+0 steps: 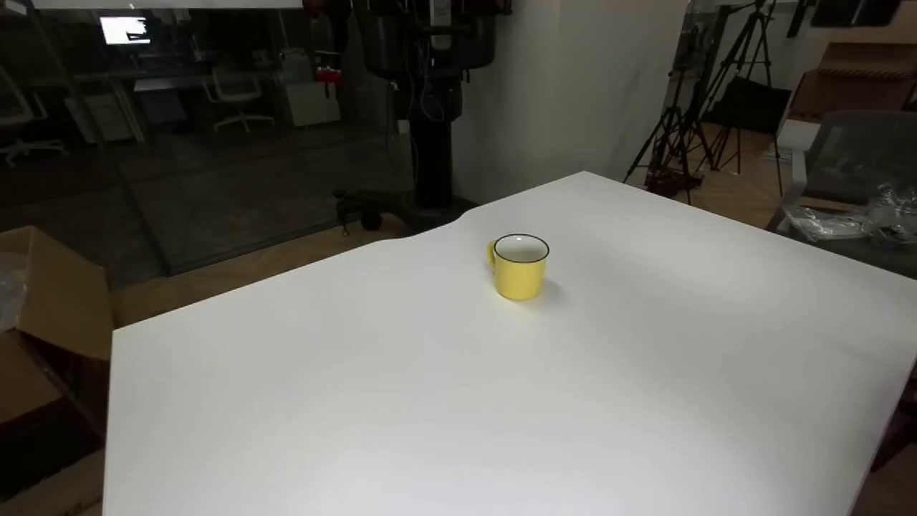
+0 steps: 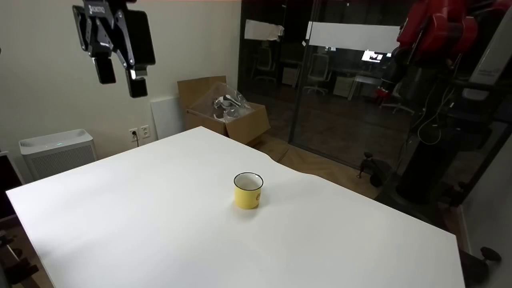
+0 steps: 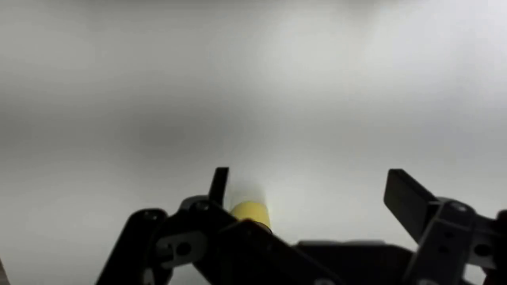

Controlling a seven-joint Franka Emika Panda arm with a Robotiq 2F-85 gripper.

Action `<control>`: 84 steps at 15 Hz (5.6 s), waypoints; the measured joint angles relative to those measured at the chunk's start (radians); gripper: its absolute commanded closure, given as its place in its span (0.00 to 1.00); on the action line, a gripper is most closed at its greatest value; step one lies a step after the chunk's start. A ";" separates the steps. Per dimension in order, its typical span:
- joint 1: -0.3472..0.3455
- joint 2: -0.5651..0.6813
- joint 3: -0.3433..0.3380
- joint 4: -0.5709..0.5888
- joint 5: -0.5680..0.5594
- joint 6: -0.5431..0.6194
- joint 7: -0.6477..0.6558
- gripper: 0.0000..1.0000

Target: Move the mug forward

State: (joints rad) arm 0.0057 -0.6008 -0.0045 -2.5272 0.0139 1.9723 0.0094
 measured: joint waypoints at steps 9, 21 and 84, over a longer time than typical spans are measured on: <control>-0.097 0.277 -0.012 0.022 -0.062 0.424 0.026 0.00; -0.094 0.537 -0.025 0.197 -0.027 0.425 0.030 0.00; 0.013 1.476 -0.007 1.003 0.102 0.326 0.164 0.89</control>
State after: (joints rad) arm 0.0185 0.8752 -0.0113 -1.5247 0.1155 2.2980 0.1735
